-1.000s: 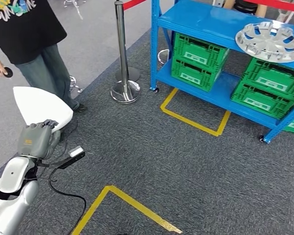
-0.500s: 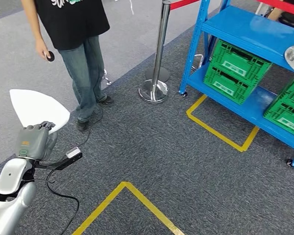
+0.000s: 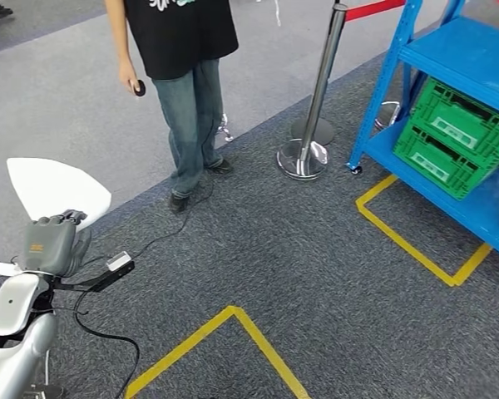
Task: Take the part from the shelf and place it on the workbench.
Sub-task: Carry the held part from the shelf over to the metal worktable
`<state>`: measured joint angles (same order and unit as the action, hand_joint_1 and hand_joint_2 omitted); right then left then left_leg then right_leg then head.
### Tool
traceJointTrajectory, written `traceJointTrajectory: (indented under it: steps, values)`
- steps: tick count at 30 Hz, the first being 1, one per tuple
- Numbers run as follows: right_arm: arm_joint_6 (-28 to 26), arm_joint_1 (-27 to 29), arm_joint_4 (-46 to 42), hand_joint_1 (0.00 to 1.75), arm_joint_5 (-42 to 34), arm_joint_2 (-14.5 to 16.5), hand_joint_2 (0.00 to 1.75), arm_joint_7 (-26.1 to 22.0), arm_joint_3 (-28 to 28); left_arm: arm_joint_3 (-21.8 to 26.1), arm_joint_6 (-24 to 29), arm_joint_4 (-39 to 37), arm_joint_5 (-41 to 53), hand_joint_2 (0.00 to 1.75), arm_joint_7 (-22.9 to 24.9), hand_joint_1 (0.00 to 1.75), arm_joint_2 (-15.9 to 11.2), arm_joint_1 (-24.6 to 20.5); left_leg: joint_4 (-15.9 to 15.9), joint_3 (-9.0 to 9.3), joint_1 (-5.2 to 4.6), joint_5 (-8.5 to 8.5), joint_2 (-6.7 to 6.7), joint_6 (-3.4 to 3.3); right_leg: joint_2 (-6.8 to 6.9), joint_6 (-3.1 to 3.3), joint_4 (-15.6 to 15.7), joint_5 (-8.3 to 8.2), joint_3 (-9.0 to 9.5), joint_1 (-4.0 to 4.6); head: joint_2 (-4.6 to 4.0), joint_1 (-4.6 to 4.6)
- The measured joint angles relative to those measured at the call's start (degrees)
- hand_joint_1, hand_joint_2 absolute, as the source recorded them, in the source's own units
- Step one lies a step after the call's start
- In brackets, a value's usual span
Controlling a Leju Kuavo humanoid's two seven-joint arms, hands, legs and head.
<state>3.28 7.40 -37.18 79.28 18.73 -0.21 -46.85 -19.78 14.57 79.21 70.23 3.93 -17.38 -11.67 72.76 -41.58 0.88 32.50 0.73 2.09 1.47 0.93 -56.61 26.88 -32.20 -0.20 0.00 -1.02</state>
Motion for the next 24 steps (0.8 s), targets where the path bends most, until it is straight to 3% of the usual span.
traceJointTrajectory:
  steps: [1, 2, 4, 6, 7, 9, 11, 13, 15, 16, 18, 20, 22, 24]
  values:
    - [0.02, 0.02, 0.00, 0.00, 0.04, 0.00, 0.00, 0.04, 0.09, 0.08, -0.03, 0.02, 0.01, 1.75, 0.07, 1.75, -0.01, 0.15, 0.14, -0.02, 0.15, -0.61, -0.19, 0.21, 0.78, -0.05, -0.01, 0.11, 0.07, -0.01, 0.00, 0.01]
    - [0.03, 0.02, 0.00, 0.00, 0.09, 0.00, 0.00, 0.07, 0.22, 0.19, -0.05, 0.06, 0.02, 1.75, 0.13, 1.75, -0.02, 0.24, -1.90, 1.10, 0.27, -2.16, -0.56, 0.37, 1.50, -0.17, -0.03, 0.25, 0.20, -0.02, 0.00, -0.01]
    - [0.09, 0.02, 0.00, 0.00, 0.23, -0.01, 0.00, 0.13, 0.62, 0.43, -0.08, 0.22, 0.03, 1.75, 0.19, 1.75, -0.04, 0.21, -9.12, 5.09, 0.17, -5.55, -3.25, 0.51, 2.84, -0.64, -0.22, 0.68, 0.55, 0.14, 0.00, -0.05]
    - [0.14, 0.04, 0.00, 0.00, 0.49, -0.01, 0.00, 0.20, 0.98, 0.63, -0.09, 0.44, 0.04, 1.75, 0.22, 1.75, -0.02, 0.11, -13.81, 7.51, -0.21, -6.70, -5.60, -0.29, 4.09, -1.27, -0.57, 1.20, 0.80, 0.54, 0.00, 0.03]
    - [0.14, 0.04, 0.00, 0.00, 0.62, -0.02, 0.00, 0.24, 1.15, 0.77, -0.11, 0.52, 0.04, 1.75, 0.23, 1.75, -0.01, 0.19, -14.34, 7.63, -0.44, -6.48, -5.73, -0.82, 4.74, -1.55, -0.68, 1.40, 0.90, 0.73, 0.00, 0.12]
    - [0.15, -0.03, 0.00, 0.00, 0.77, -0.02, 0.00, 0.32, 1.52, 1.15, -0.14, 0.64, 0.04, 1.75, 0.25, 1.75, -0.04, 0.59, -14.52, 7.49, -0.45, -6.56, -4.30, -1.87, 5.62, -2.11, -0.81, 1.83, 1.04, 0.63, 0.00, 0.26]
    - [0.14, -0.08, 0.00, 0.00, 0.80, -0.02, 0.00, 0.38, 1.82, 1.46, -0.16, 0.85, 0.05, 1.75, 0.26, 1.75, -0.06, 0.67, -14.69, 7.48, -0.26, -6.78, -2.85, -2.69, 3.33, -2.69, -3.33, 3.72, 0.03, 0.29, 0.00, 0.40]
    - [0.14, 0.02, 0.00, 0.00, 0.81, -0.02, 0.00, 0.40, 1.96, 1.55, -0.17, 1.04, 0.06, 1.75, 0.28, 1.75, 0.04, 0.59, -14.72, 7.42, -0.18, -6.87, -1.38, -3.22, 0.00, -2.98, -10.21, 7.24, -3.20, 0.06, 0.00, 0.64]
    - [0.14, 0.21, 0.00, 0.00, 0.85, -0.02, 0.00, 0.44, 2.06, 1.57, -0.17, 1.07, 0.05, 1.75, 0.29, 1.75, 0.16, 0.75, -14.69, 7.40, -0.27, -6.89, 0.24, -3.35, -1.03, -2.96, -16.69, 9.21, -6.70, 0.05, 0.00, 0.69]
    - [0.14, 0.28, 0.00, 0.00, 0.89, -0.02, 0.00, 0.48, 2.14, 1.62, -0.18, 1.07, 0.05, 1.75, 0.29, 1.75, 0.19, 0.86, -14.68, 7.42, -0.31, -6.89, 1.06, -3.35, -1.22, -2.85, -17.41, 8.67, -7.38, 0.07, 0.00, 0.69]
    - [0.12, 0.37, 0.00, 0.00, 0.96, -0.02, 0.00, 0.54, 2.40, 1.80, -0.19, 1.11, 0.04, 1.75, 0.29, 1.75, 0.20, 0.98, -14.66, 7.58, -0.33, -6.88, 2.72, -3.32, -2.00, -2.36, -12.32, 4.65, -5.57, 0.07, 0.00, 0.70]
    - [0.04, 0.39, 0.00, 0.00, 1.05, -0.03, 0.00, 0.66, 2.68, 2.05, -0.19, 1.25, 0.04, 1.75, 0.29, 1.75, 0.20, 0.98, -14.58, 7.56, -0.36, -6.84, 4.18, -3.07, -4.37, -1.81, -4.79, 1.34, -2.17, -0.11, 0.00, 0.66]
    - [-0.07, 0.38, 0.01, 0.00, 1.19, -0.04, 0.00, 0.84, 3.02, 2.42, -0.20, 1.45, 0.04, 1.75, 0.29, 1.75, 0.20, 1.15, -14.57, 7.16, -0.21, -7.02, 5.37, -2.39, -5.71, -1.61, -1.65, 0.83, -0.57, -0.18, 0.00, 0.63]
    - [-0.18, 0.35, 0.02, 0.00, 1.29, -0.04, 0.00, 1.04, 3.47, 2.94, -0.21, 1.59, 0.04, 1.75, 0.29, 1.75, 0.08, 1.60, -14.66, 6.83, 0.05, -7.23, 6.05, -1.56, -4.77, -1.34, -1.17, 0.68, -0.31, -0.16, 0.00, 0.65]
